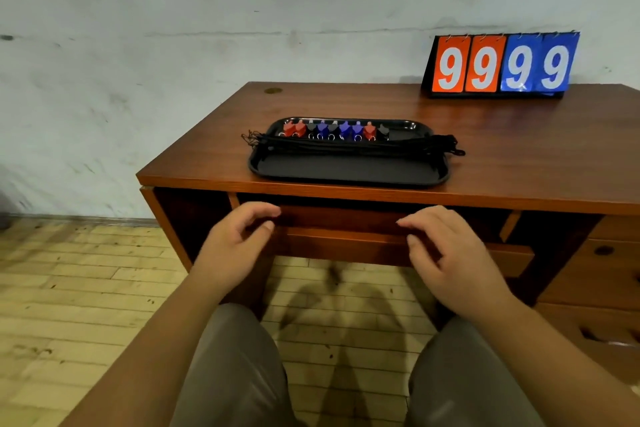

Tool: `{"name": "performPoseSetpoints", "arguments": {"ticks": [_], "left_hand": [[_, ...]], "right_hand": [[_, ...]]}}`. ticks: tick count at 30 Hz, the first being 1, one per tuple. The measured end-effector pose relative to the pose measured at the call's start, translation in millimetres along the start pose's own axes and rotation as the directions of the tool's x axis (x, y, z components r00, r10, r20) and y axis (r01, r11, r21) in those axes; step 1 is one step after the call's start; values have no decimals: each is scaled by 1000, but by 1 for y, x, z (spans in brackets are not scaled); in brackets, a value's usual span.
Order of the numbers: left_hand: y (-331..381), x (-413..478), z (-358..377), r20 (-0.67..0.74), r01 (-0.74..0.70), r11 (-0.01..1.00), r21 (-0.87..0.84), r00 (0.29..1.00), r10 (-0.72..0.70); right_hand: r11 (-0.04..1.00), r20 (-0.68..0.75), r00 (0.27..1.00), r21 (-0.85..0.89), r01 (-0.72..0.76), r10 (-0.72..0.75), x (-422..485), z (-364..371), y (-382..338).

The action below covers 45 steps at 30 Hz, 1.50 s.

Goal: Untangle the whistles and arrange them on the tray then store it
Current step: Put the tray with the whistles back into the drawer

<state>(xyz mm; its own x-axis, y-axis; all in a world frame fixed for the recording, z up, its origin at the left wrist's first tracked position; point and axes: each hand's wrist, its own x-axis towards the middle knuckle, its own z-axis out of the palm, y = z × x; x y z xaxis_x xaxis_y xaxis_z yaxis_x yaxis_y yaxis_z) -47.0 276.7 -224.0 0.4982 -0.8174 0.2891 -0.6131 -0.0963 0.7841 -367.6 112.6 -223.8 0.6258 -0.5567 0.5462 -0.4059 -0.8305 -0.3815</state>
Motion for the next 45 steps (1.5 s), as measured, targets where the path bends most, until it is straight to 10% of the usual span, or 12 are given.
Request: {"name": "performPoseSetpoints", "arguments": {"ticks": [6,32,39,45], "left_hand": [[-31,-12,39,139,-271,882,386,962,235],[-7,-98,12,23,-215,870,444,973,229],[18,-85,-16,159,-76,967,243,987,38],[44,-23,-37,-61,95,995,10,994,-94]], "right_hand": [[962,78,990,-259,-90,114,-29,42,18],[944,-48,955,-144,-296,292,-69,19,-47],[910,60,910,37,-412,410,-50,-2,-54],[796,-2,833,294,-528,553,16,-40,-51]]}}
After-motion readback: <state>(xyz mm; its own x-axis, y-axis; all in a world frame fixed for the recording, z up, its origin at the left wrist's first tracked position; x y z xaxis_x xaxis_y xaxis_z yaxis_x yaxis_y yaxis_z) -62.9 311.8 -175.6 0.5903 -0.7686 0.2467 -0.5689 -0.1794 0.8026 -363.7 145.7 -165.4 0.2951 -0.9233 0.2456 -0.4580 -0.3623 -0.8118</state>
